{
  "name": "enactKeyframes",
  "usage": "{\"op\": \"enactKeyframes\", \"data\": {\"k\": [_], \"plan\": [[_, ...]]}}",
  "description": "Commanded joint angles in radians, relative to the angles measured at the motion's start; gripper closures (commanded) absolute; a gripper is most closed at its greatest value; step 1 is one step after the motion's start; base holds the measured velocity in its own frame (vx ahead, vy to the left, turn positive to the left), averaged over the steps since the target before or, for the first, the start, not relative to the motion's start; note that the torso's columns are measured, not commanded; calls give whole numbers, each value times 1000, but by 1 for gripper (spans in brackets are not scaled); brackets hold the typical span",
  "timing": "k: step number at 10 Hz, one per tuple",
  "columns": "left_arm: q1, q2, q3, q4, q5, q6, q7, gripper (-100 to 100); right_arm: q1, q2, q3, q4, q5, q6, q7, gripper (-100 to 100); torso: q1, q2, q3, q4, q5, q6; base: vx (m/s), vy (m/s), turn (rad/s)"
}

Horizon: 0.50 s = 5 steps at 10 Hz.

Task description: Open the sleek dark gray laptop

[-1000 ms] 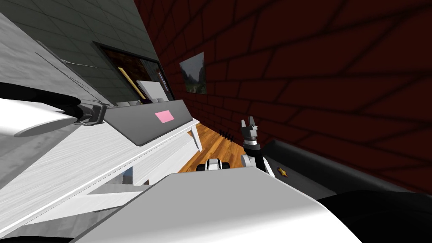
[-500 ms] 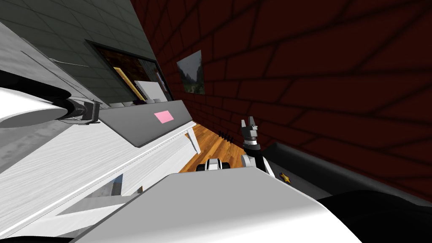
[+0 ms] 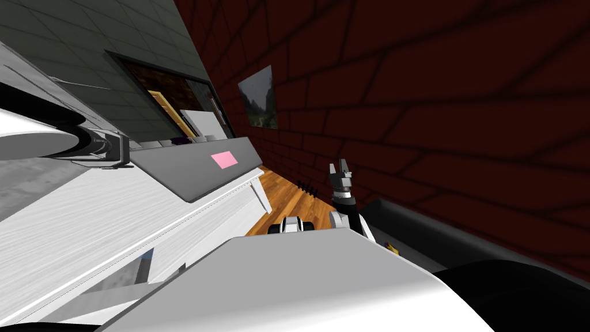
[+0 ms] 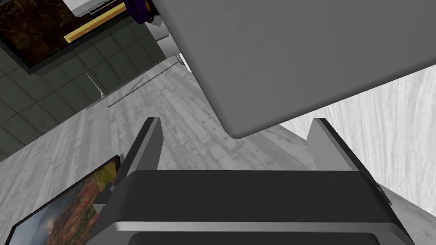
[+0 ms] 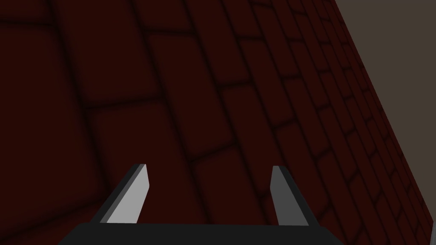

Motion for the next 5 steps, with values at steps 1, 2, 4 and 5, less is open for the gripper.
{"op": "enactKeyframes", "data": {"k": [1, 2, 4, 5], "plan": [[2, 18, 31, 9, 42, 46, 23, -100, 0, 0, 0, 0, 0, 0, 0, 0, 0, 0, 0, 0, 0, 0, 64, -48, -8], [2, 26, 42, 14, 59, 64, 32, -100, 0, 0, 0, 0, 0, 0, 0, 0, 0, 0, 0, 0, 0, 0, 81, -48, -7], [4, 41, 66, 26, 95, 102, 52, -100, 0, 0, 0, 0, 0, 0, 0, 0, -1, -1, -1, 0, 0, 0, 87, -44, -1], [5, 49, 78, 33, 112, 121, 62, -100, 0, 0, 0, 0, 0, 0, 0, 0, -1, -1, -1, 0, 0, 0, 84, -44, -3]]}}
